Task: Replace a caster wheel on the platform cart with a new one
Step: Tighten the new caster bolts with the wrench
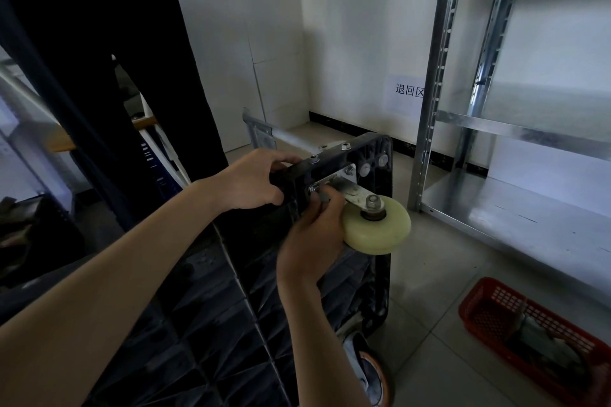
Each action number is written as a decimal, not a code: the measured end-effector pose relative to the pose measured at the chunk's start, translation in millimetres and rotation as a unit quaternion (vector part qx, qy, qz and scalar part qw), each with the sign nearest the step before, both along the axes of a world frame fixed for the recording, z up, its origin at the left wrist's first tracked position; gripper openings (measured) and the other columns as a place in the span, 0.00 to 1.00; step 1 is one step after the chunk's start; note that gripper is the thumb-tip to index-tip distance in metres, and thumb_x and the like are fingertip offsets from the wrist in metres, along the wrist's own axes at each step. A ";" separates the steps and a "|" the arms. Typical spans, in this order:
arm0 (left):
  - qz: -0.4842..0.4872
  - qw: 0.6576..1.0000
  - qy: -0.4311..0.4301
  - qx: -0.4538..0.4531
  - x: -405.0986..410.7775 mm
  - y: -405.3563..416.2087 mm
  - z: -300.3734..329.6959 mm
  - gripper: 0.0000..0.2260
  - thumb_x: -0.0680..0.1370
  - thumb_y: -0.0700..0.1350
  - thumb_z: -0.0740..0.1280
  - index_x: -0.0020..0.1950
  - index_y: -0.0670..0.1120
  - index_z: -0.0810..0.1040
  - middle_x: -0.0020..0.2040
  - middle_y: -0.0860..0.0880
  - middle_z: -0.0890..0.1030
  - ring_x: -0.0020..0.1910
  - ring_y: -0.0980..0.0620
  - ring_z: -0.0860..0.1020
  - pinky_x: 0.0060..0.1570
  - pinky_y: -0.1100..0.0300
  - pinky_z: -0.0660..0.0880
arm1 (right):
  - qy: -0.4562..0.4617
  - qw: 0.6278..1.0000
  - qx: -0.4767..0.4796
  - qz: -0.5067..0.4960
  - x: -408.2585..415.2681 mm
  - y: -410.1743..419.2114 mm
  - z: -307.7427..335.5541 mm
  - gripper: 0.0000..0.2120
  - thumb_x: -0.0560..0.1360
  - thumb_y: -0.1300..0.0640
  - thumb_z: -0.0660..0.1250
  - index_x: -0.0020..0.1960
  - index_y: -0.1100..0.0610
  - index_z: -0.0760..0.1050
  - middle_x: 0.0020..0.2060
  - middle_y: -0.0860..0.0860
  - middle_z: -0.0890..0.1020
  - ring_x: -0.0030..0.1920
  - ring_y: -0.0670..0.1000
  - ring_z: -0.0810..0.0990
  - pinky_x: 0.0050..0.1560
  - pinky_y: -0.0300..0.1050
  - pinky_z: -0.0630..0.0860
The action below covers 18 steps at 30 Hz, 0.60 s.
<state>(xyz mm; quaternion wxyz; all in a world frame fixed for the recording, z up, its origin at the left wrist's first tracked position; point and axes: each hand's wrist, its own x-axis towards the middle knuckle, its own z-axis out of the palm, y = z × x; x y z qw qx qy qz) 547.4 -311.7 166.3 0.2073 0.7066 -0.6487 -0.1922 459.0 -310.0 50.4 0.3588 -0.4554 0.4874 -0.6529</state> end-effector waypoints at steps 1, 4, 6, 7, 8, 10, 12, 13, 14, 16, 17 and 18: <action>-0.001 1.000 -0.002 -0.001 -0.4 0.2 0.2 0.31 0.70 0.30 0.72 0.70 0.52 0.74 0.54 0.52 0.84 0.53 0.55 0.81 0.55 0.58 0.77 | 0.000 1.000 0.010 -0.002 2.6 -0.8 1.1 0.10 0.84 0.46 0.54 0.58 0.47 0.72 0.46 0.43 0.83 0.46 0.47 0.81 0.40 0.47 0.76; -0.001 1.000 -0.011 -0.007 -0.9 -0.1 0.3 0.31 0.70 0.30 0.72 0.70 0.52 0.74 0.54 0.53 0.84 0.53 0.54 0.82 0.57 0.54 0.78 | 0.011 0.999 0.032 -0.016 5.6 -2.8 2.7 0.13 0.84 0.45 0.54 0.53 0.51 0.74 0.42 0.44 0.80 0.43 0.48 0.79 0.34 0.36 0.67; -0.002 1.000 -0.013 -0.008 -0.5 -0.5 0.0 0.31 0.69 0.30 0.72 0.69 0.52 0.75 0.53 0.53 0.84 0.52 0.53 0.82 0.57 0.52 0.78 | 0.011 1.000 0.027 -0.009 4.4 -0.2 1.4 0.12 0.84 0.45 0.56 0.51 0.50 0.73 0.41 0.43 0.79 0.40 0.46 0.77 0.33 0.36 0.65; -0.002 1.000 -0.013 -0.008 -0.4 -0.2 0.1 0.31 0.69 0.30 0.72 0.69 0.52 0.75 0.53 0.53 0.85 0.52 0.53 0.82 0.57 0.51 0.78 | 0.011 1.000 0.022 0.001 3.4 3.0 0.1 0.11 0.83 0.44 0.57 0.50 0.50 0.72 0.40 0.43 0.79 0.40 0.44 0.77 0.34 0.37 0.66; -0.001 1.000 -0.012 -0.007 -0.1 0.0 0.2 0.31 0.69 0.30 0.72 0.69 0.52 0.75 0.53 0.53 0.85 0.52 0.53 0.82 0.58 0.51 0.78 | 0.004 1.000 0.015 0.010 2.4 6.2 -1.9 0.09 0.83 0.45 0.59 0.51 0.49 0.71 0.41 0.42 0.80 0.41 0.43 0.78 0.35 0.37 0.68; 0.002 1.000 -0.005 -0.006 -0.9 0.5 0.7 0.31 0.69 0.30 0.72 0.68 0.52 0.74 0.54 0.52 0.84 0.54 0.53 0.82 0.60 0.52 0.77 | -0.005 1.000 -0.006 0.020 -0.7 10.4 -3.9 0.07 0.84 0.48 0.60 0.60 0.47 0.70 0.49 0.42 0.82 0.47 0.40 0.80 0.41 0.36 0.74; 0.003 1.000 -0.001 -0.003 -2.1 1.8 1.0 0.30 0.70 0.30 0.72 0.66 0.54 0.74 0.55 0.52 0.84 0.56 0.54 0.80 0.61 0.55 0.75 | 0.014 0.999 -0.024 0.016 -1.9 9.4 -3.5 0.13 0.85 0.52 0.58 0.69 0.45 0.67 0.57 0.43 0.82 0.53 0.41 0.80 0.47 0.35 0.75; 0.001 1.000 0.000 -0.002 -2.6 2.3 1.4 0.29 0.70 0.30 0.72 0.64 0.56 0.74 0.55 0.52 0.84 0.56 0.54 0.80 0.61 0.56 0.75 | 0.019 0.999 -0.028 0.013 -1.8 7.7 -2.6 0.13 0.85 0.53 0.58 0.69 0.45 0.69 0.57 0.42 0.82 0.54 0.41 0.79 0.48 0.33 0.74; -0.002 1.000 0.003 -0.002 -3.1 2.6 1.8 0.29 0.70 0.30 0.72 0.63 0.57 0.73 0.56 0.51 0.84 0.56 0.54 0.80 0.61 0.56 0.75 | 0.015 0.999 -0.029 0.011 -1.2 5.1 -2.2 0.12 0.85 0.53 0.58 0.67 0.45 0.71 0.55 0.42 0.82 0.53 0.41 0.79 0.47 0.32 0.73; -0.004 1.000 0.008 -0.001 -4.4 2.5 2.1 0.29 0.70 0.29 0.72 0.62 0.58 0.72 0.56 0.50 0.83 0.56 0.52 0.80 0.59 0.57 0.75 | -0.011 1.000 -0.021 0.016 -0.1 0.5 -2.3 0.08 0.84 0.52 0.59 0.62 0.47 0.73 0.50 0.43 0.83 0.49 0.43 0.80 0.43 0.35 0.74; -0.004 1.000 0.011 -0.001 -4.8 2.6 2.3 0.29 0.70 0.29 0.71 0.62 0.58 0.73 0.56 0.50 0.83 0.57 0.51 0.80 0.58 0.59 0.75 | -0.019 1.000 -0.015 0.018 0.3 -1.2 -3.2 0.07 0.84 0.51 0.59 0.60 0.48 0.72 0.49 0.44 0.83 0.48 0.45 0.81 0.42 0.38 0.74; -0.003 1.000 0.014 0.001 -4.8 2.6 2.3 0.29 0.70 0.29 0.71 0.62 0.57 0.73 0.55 0.51 0.82 0.57 0.51 0.80 0.57 0.62 0.74 | -0.019 1.000 -0.011 0.019 0.5 -2.3 -4.6 0.07 0.84 0.50 0.59 0.59 0.49 0.72 0.48 0.45 0.83 0.47 0.46 0.81 0.41 0.40 0.73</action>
